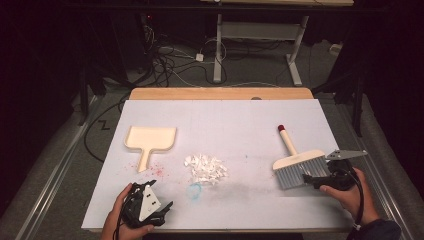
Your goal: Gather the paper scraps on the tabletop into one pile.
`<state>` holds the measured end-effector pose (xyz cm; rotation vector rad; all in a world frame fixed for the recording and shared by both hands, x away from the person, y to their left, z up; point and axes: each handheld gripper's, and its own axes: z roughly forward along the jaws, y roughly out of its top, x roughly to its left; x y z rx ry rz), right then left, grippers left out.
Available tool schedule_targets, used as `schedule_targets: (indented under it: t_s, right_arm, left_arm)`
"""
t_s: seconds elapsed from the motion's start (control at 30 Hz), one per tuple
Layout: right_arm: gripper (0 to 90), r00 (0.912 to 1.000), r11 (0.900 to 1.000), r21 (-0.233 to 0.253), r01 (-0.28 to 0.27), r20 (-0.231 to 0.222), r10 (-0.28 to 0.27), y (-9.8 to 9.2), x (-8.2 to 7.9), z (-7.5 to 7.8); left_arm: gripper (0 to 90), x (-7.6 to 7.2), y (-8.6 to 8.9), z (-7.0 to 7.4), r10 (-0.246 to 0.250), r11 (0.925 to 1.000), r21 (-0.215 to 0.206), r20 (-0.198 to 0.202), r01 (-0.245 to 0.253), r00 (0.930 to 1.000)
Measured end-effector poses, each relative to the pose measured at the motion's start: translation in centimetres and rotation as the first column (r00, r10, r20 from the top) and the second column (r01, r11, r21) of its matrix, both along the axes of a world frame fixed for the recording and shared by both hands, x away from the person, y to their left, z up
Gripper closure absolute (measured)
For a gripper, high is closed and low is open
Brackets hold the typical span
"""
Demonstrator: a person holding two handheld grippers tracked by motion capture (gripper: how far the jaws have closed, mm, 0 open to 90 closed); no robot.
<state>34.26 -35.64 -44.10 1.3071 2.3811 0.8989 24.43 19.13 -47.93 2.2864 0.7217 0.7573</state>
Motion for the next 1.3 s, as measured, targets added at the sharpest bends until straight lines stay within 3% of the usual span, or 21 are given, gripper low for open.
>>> schedule_targets:
  t_s: [0.07,0.37,0.57,0.77,0.93,1.0,1.07,1.17,1.23,1.3]
  right_arm:
    - [28.0,0.9995,1.0,-0.019,0.0,0.03,0.001,-0.1,-0.5,0.4]
    - [26.5,0.9899,0.999,-0.011,-0.036,0.137,0.037,0.6,-3.2,3.0]
    - [27.1,0.9744,0.999,-0.006,-0.048,0.219,0.049,0.5,-5.1,5.2]
    - [27.5,0.9491,0.999,-0.006,-0.047,0.311,0.046,0.8,-6.1,6.8]
    - [27.2,0.9287,0.997,0.006,-0.081,0.364,0.073,1.7,-5.8,6.3]
    - [27.2,0.9063,0.996,-0.011,-0.092,0.413,0.089,2.3,-5.6,5.9]
    - [27.1,0.8976,0.994,0.013,-0.113,0.43,0.096,2.8,-5.2,5.1]
    - [26.5,0.8847,0.991,0.004,-0.131,0.452,0.115,3.6,-4.9,3.8]
    - [26.0,0.8848,0.991,0.018,-0.134,0.452,0.112,4.1,-5.0,2.8]
    - [26.0,0.8768,0.99,-0.007,-0.142,0.463,0.129,4.7,-5.1,1.9]
  left_arm:
    - [16.6,0.0,0.0,0.0,0.001,1.0,0.0,0.0,-0.001,1.0]
    - [16.6,-0.1,0.2,0.2,0.009,1.0,-0.003,0.01,-0.009,0.9999]
    - [16.6,-0.1,0.1,0.1,0.007,1.0,-0.002,0.008,-0.007,0.9999]
    - [16.6,-0.1,0.0,0.2,0.005,0.9999,-0.009,0.013,-0.005,0.9999]
    - [16.6,0.0,0.0,0.3,0.011,0.9995,-0.028,0.017,-0.01,0.9998]
    - [16.6,0.1,0.0,0.4,0.015,0.9989,-0.044,0.021,-0.014,0.9997]
    - [16.6,0.2,-0.1,0.5,0.017,0.9986,-0.051,0.024,-0.016,0.9996]
    - [16.6,0.3,-0.5,0.6,0.017,0.9987,-0.049,0.03,-0.015,0.9994]
    - [16.6,0.3,-0.8,0.6,0.015,0.9986,-0.05,0.036,-0.013,0.9992]
    - [16.5,0.2,-1.1,0.6,0.009,0.9987,-0.05,0.036,-0.008,0.9993]
